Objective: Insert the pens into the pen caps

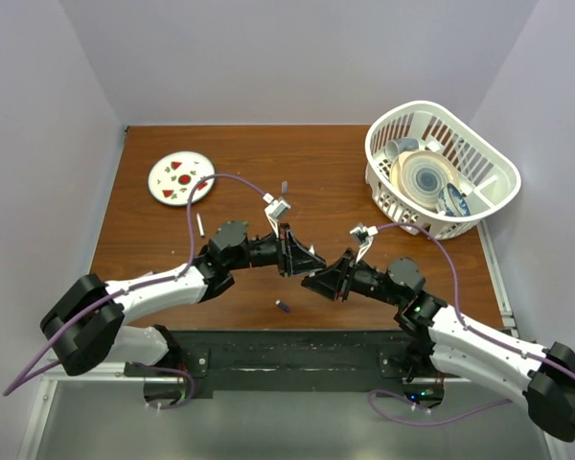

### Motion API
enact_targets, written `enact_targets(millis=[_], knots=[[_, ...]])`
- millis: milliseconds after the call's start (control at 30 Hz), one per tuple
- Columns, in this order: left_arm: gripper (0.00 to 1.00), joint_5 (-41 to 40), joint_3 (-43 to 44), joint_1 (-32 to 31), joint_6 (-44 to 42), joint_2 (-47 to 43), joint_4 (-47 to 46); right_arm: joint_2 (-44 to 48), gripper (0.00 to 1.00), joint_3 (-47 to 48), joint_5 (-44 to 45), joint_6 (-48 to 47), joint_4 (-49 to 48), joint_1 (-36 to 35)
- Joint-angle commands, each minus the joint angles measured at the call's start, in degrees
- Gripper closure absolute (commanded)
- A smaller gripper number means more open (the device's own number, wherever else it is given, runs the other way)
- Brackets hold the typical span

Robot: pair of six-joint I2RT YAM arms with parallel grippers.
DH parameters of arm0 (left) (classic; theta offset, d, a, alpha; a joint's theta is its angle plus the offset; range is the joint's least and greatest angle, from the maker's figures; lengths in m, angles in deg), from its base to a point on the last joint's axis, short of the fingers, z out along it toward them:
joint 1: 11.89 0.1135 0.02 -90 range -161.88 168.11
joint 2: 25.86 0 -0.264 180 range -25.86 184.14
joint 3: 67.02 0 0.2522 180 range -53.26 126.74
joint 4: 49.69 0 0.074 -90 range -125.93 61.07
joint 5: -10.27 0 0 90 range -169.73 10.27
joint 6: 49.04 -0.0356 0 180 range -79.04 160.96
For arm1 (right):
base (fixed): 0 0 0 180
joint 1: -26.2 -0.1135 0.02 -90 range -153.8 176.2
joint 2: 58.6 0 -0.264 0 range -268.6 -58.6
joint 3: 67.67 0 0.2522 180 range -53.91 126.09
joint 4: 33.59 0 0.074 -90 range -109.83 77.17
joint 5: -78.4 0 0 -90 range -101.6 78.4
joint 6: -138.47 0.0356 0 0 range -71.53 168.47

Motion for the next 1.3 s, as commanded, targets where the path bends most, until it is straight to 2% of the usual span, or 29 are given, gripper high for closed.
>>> enact_targets(millis=[0, 100, 133, 200, 233, 300, 333, 400, 533, 567, 667, 700, 767, 900, 1000, 1067, 1133, 1200, 1267], knots=[[1.00, 3.85, -0.16, -0.77, 2.03, 0.12, -6.27, -2.90, 0.78, 0.99, -0.50, 1.09, -6.80, 0.06], [0.97, 3.59, 0.28, -0.86, 1.77, -0.14, -5.39, -3.00, 1.00, 0.29, -1.20, 1.27, -9.09, 0.05], [0.75, 3.42, 0.81, -0.77, 0.11, -0.67, -1.99, -1.78, 1.00, -0.15, -0.77, 1.44, -9.09, 0.06], [0.51, -0.61, 4.48, -0.68, -3.93, -1.89, 5.12, -0.01, 1.00, -1.29, 0.81, 1.62, -8.48, 0.06], [0.36, -3.24, 8.33, -0.68, -8.82, -3.38, 14.64, 2.17, 1.00, -1.47, 1.25, 1.44, -6.91, 0.06], [0.22, -10.80, 12.04, -0.68, -14.90, -4.62, 22.00, 4.29, 1.00, -1.74, 2.75, 0.74, -4.44, 0.06], [0.08, -13.35, 15.89, -0.68, -16.59, -5.58, 28.47, 5.17, 1.00, -1.74, 3.01, 0.13, -1.82, -0.03], [0.00, -20.73, 19.86, -0.59, -20.02, -5.86, 34.40, 8.16, 1.00, -1.82, 3.89, -0.49, 0.48, 0.06], [0.00, -34.35, 30.40, -0.68, -30.28, -4.46, 49.68, 13.25, 1.00, -1.91, 6.26, -1.54, 8.55, 0.06], [0.00, -42.03, 31.91, -0.68, -32.84, -3.93, 51.72, 14.40, 1.00, -1.65, 7.05, -1.11, 10.32, 0.06], [0.01, -55.32, 37.01, -0.59, -45.40, -0.68, 59.28, 18.53, 1.00, -1.21, 6.62, -0.76, 13.49, 0.05], [0.01, -58.17, 37.89, -0.59, -50.91, 1.50, 60.69, 20.54, 1.00, -0.95, 6.53, -0.58, 14.37, 0.06], [0.02, -61.09, 38.87, -0.33, -56.13, 3.45, 62.64, 22.48, 1.00, 0.10, 6.27, -0.49, 17.71, 0.06], [0.01, -57.85, 35.45, 0.72, -71.14, 10.20, 62.37, 26.44, 1.00, 1.69, 6.79, -0.75, 22.98, -0.03], [0.03, -53.81, 35.26, 2.56, -76.44, 16.87, 65.26, 28.64, 1.00, 2.66, 7.15, -1.54, 25.80, 0.06], [0.06, -49.35, 38.41, 5.81, -76.72, 20.41, 67.46, 29.79, 1.00, 3.62, 7.50, -2.25, 28.34, 0.06], [0.13, -42.60, 42.89, 10.28, -76.28, 25.15, 71.94, 30.57, 1.00, 4.50, 7.67, -3.12, 31.06, 0.06], [0.21, -39.05, 46.58, 13.02, -76.20, 28.92, 76.15, 31.10, 1.00, 5.03, 8.02, -3.83, 32.56, 0.06], [0.24, -36.85, 47.91, 15.92, -76.54, 30.87, 77.66, 31.72, 1.00, 5.65, 8.46, -4.71, 34.59, 0.06]])
